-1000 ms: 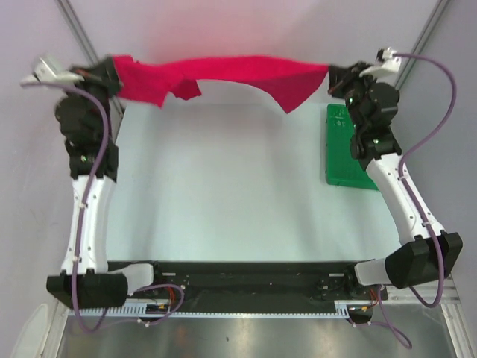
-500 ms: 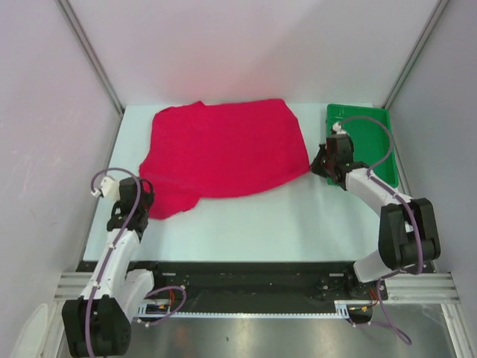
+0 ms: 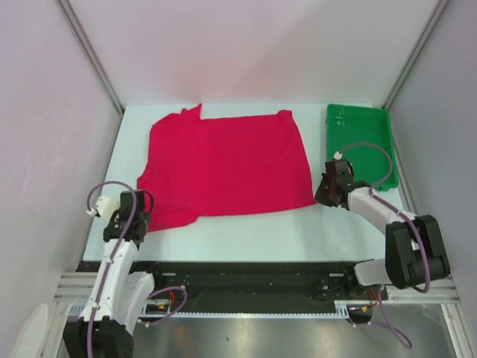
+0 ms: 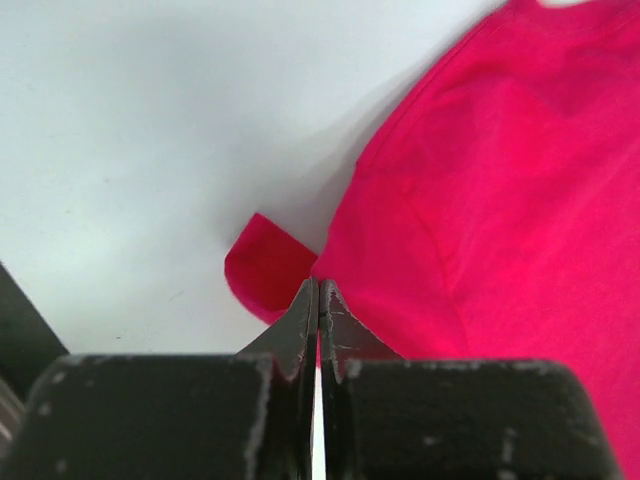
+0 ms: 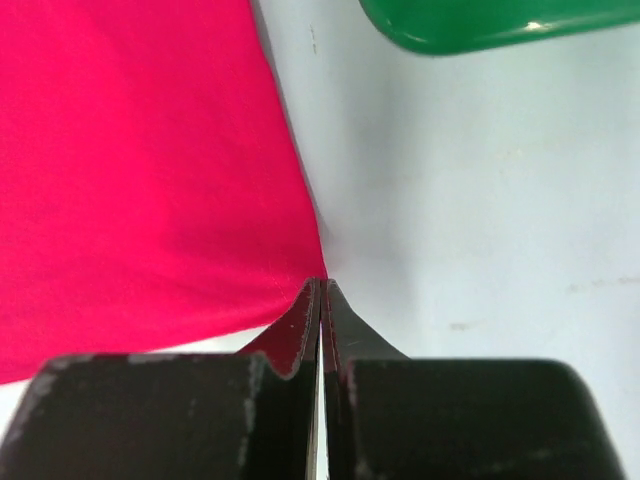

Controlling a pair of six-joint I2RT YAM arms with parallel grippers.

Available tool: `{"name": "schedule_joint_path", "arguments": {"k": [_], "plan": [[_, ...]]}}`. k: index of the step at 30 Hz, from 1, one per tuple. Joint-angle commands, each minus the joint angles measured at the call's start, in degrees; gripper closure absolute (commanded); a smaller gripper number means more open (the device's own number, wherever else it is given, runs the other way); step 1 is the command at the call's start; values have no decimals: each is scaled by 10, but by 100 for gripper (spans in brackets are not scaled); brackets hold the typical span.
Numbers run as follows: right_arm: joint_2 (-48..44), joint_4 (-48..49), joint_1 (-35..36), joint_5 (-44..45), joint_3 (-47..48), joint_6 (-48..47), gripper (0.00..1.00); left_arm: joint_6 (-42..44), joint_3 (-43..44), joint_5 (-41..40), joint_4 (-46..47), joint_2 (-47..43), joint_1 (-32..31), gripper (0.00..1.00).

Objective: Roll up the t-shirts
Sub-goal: Fold the T-shirt at the center of the board.

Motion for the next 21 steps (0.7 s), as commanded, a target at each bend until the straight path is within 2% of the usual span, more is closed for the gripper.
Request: {"name": "schedule_joint_path", "arguments": {"k": [1, 5, 11, 16, 21], "plan": [[-64, -19, 2, 37, 1, -4, 100, 16, 32, -34, -65, -56, 1, 100], [-58, 8, 4, 28, 13, 1, 100, 58, 36, 9, 4, -37, 1, 100], [27, 46, 7, 29, 78, 1, 100, 121, 102, 41, 135, 95, 0, 100], [99, 61, 6, 40, 162, -3, 100, 133, 168, 46, 192, 228, -1, 99], [167, 66, -1, 37, 220, -5, 100, 144, 224, 33, 209, 318, -2, 100]]}}
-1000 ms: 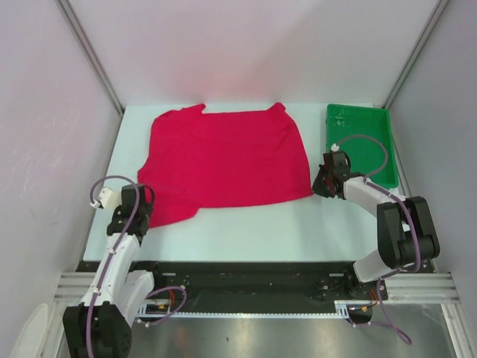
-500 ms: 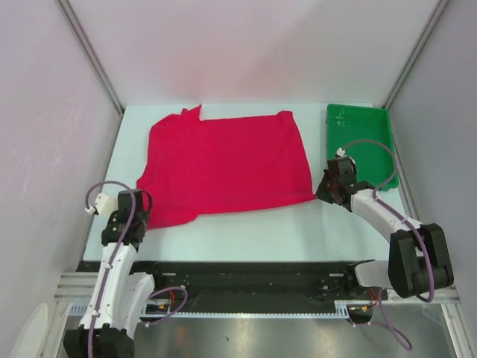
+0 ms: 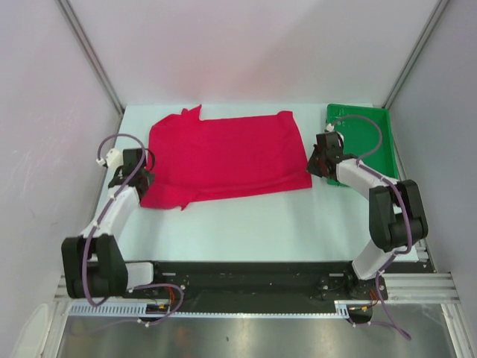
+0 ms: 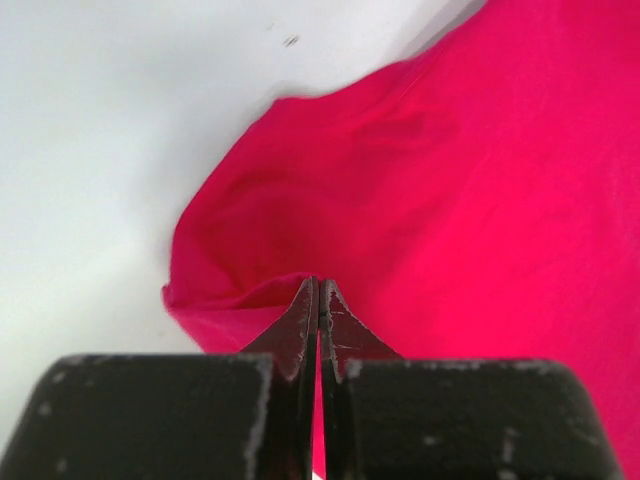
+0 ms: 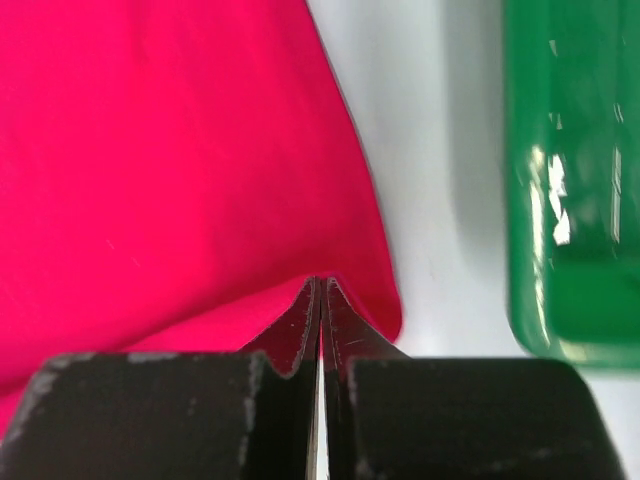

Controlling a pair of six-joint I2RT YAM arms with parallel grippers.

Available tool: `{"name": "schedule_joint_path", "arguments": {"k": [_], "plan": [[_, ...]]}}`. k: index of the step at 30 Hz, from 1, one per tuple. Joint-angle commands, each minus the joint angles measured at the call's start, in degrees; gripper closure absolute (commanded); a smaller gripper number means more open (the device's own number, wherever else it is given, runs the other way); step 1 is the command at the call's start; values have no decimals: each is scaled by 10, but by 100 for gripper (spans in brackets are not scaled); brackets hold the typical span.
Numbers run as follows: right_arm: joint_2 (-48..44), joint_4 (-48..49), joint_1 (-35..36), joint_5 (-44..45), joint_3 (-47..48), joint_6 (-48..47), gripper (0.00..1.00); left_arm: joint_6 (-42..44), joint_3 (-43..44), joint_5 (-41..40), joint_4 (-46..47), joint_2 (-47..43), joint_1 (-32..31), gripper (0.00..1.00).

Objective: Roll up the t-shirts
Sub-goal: Fold the T-shirt at the center of the board.

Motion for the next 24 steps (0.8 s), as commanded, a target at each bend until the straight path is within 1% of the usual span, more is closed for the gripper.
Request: {"name": "schedule_joint_path", "arguments": {"k": [1, 2, 7, 24], "plan": [[41, 27, -6, 14, 56, -3, 100, 26, 70, -6, 51, 63, -2, 100], [54, 26, -8, 14, 68, -3, 100, 23, 77, -6, 51, 85, -2, 100], [79, 28, -19, 12, 90, -3, 100, 19, 125, -7, 38, 141, -2, 100], [109, 53, -42, 4, 103, -3, 100, 27, 197, -2, 41, 222, -1, 100]]}}
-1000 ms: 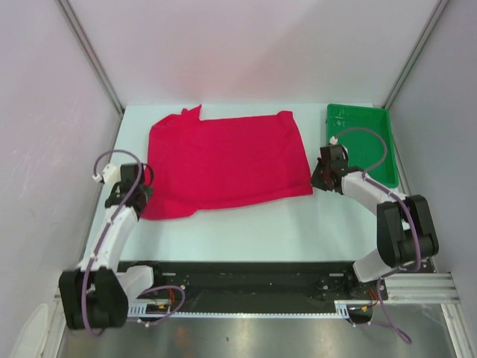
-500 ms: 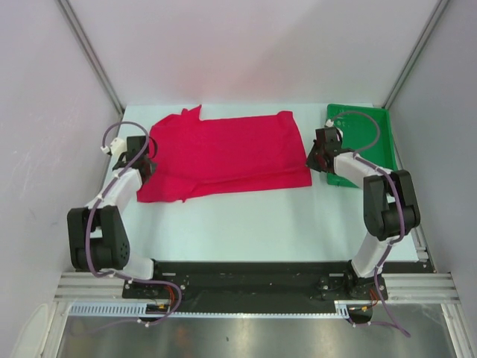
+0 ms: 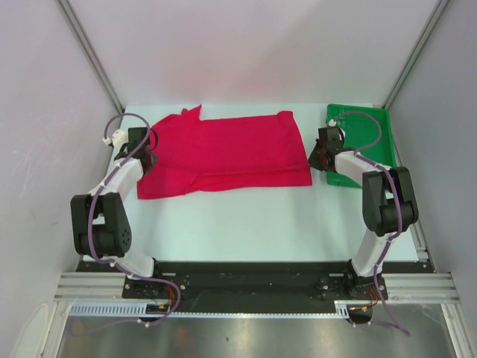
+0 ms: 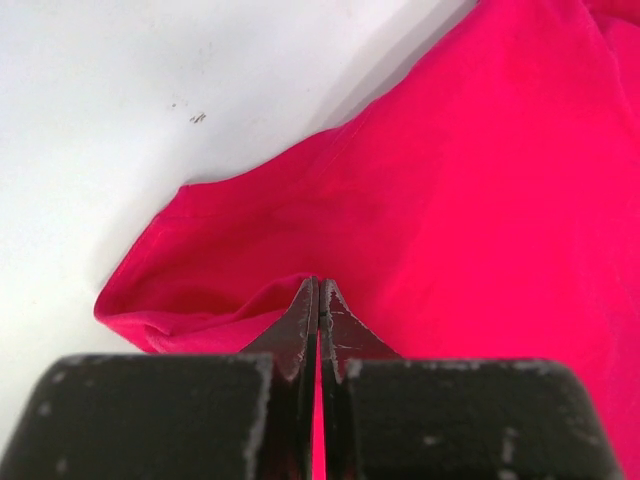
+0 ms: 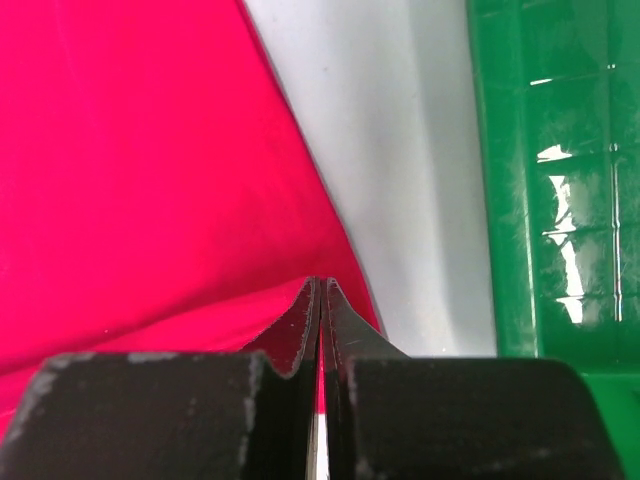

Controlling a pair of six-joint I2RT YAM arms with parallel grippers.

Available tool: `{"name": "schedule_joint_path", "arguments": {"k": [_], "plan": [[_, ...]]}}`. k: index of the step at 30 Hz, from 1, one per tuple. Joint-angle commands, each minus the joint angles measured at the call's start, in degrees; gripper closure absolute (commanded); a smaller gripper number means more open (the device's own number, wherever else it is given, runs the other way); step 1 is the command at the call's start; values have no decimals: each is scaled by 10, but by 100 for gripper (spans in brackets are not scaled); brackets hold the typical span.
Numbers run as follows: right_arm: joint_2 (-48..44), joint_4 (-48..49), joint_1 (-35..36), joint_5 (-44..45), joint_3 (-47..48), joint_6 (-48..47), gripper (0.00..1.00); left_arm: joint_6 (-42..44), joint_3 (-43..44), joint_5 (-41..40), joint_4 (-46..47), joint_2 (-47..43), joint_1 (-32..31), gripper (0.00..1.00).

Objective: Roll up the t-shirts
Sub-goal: Fold the T-shirt at the center of the board.

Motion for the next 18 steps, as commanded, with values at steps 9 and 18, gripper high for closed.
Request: {"name": "schedule_joint_path", "arguments": {"k": [9, 18], "plan": [[34, 47, -20, -18, 37, -5, 100, 23, 77, 15, 32, 67, -1, 100], [-24, -14, -1, 19, 51, -33, 39, 42, 70, 10, 0, -9, 8, 18]]}}
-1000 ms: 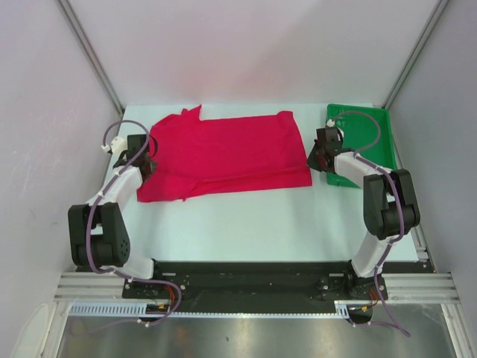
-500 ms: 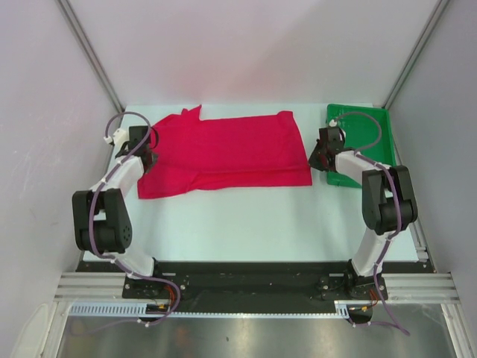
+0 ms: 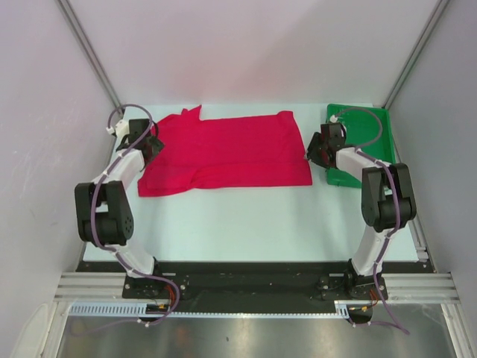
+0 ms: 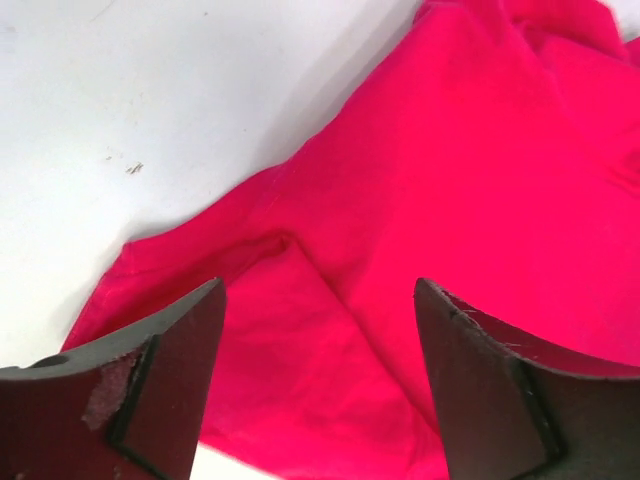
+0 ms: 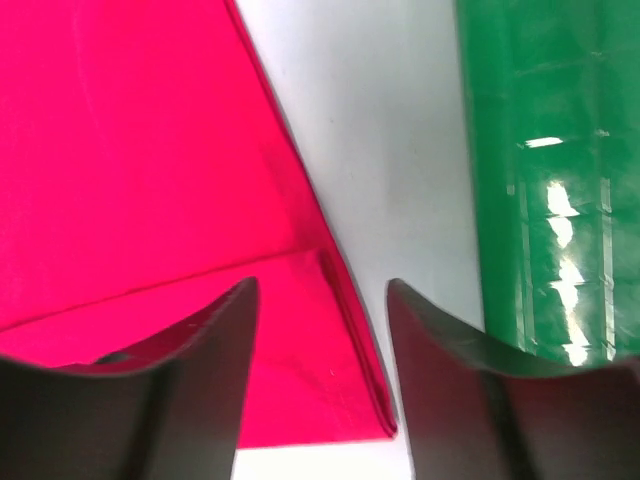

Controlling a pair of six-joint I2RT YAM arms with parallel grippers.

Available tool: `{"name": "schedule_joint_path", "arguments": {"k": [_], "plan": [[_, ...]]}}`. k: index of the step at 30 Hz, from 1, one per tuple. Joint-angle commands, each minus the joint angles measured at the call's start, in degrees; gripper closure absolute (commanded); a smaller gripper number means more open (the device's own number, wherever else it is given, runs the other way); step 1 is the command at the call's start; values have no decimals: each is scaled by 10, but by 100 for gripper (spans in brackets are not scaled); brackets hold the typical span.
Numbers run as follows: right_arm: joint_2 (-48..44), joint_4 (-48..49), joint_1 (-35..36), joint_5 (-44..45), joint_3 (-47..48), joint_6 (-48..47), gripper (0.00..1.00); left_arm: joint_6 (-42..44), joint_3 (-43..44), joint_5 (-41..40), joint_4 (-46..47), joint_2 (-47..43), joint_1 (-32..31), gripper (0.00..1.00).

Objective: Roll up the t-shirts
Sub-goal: Fold the T-shirt at the center of the board.

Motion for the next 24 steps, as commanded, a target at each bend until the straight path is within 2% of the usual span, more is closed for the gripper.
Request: {"name": "schedule_joint_path", "arguments": {"k": [1, 3, 7, 10, 16, 24], "plan": [[-61, -60, 17, 43, 20, -10, 39, -3, -10, -22, -38, -98, 10, 18], [-75, -83, 28, 60, 14, -4, 38, -31, -54, -33, -54, -135, 23, 18], [-117, -73, 48, 52, -52, 6, 41, -73, -158, -14, -61, -227, 56, 33], [-121, -48, 54, 32, -90, 13, 43, -84, -220, 13, -40, -244, 83, 42], [-106, -7, 61, 12, -126, 36, 46, -122, -243, 35, -14, -204, 97, 54], [-82, 21, 53, 6, -136, 43, 47, -137, -231, 36, 10, -141, 103, 52]]}}
